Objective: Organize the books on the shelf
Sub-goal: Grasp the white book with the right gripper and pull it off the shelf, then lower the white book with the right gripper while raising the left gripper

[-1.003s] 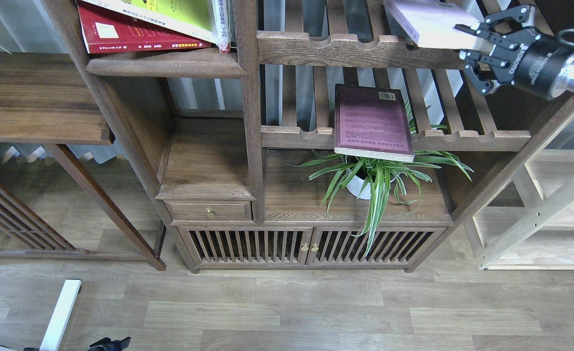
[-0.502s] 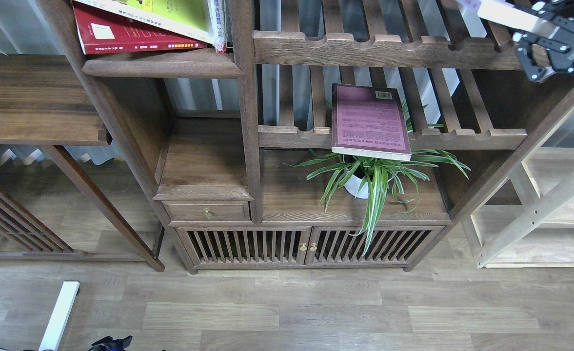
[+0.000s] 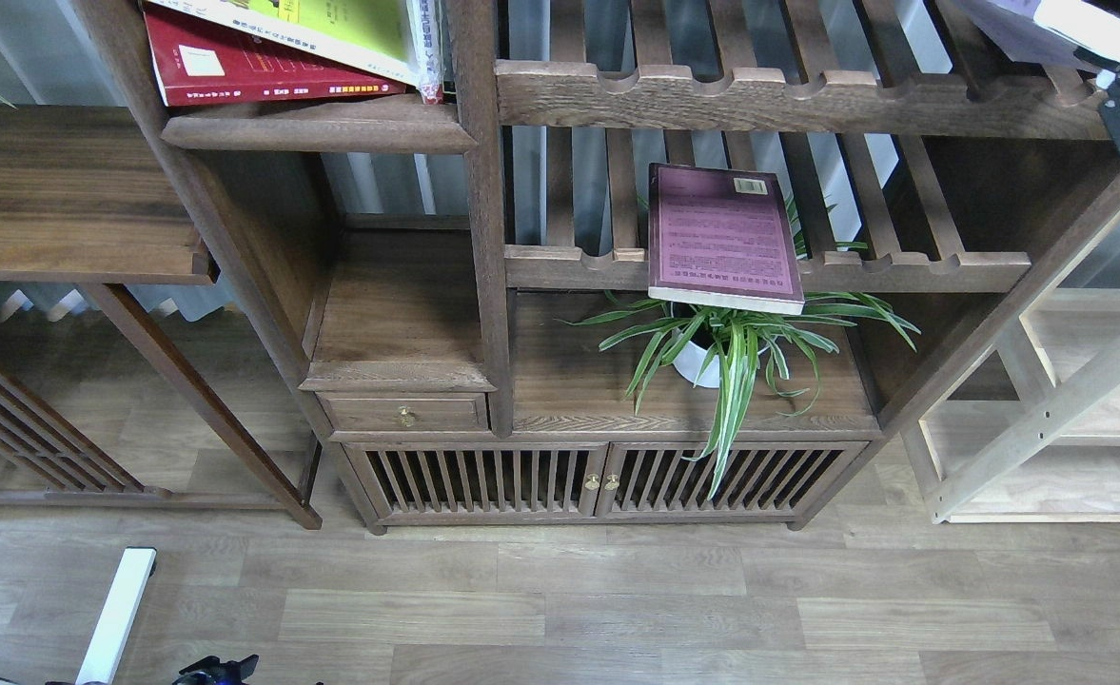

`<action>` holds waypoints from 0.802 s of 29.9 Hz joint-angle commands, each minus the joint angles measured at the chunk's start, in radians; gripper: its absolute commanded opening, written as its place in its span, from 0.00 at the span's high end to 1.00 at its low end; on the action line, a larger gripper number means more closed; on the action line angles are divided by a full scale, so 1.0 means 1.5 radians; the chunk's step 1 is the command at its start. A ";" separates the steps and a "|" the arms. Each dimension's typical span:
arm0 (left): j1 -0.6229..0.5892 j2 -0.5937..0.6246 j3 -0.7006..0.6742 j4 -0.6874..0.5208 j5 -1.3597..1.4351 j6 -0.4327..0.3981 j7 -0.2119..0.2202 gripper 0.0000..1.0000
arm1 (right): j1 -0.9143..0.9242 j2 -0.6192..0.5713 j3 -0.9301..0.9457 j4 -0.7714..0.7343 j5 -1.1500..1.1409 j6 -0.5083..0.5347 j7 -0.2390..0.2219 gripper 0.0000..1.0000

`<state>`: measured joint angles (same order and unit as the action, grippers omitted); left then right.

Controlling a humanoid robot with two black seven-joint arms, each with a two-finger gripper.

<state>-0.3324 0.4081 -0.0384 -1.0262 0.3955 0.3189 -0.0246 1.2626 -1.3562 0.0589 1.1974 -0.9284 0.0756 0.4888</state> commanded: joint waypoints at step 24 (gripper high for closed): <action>-0.027 -0.021 0.001 0.026 -0.001 -0.006 0.003 0.12 | 0.000 -0.247 -0.017 0.009 0.052 0.159 0.000 1.00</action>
<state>-0.3666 0.3751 -0.0383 -0.9878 0.3956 0.3113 -0.0188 1.2625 -1.7057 0.0435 1.2102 -0.8471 0.2628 0.4888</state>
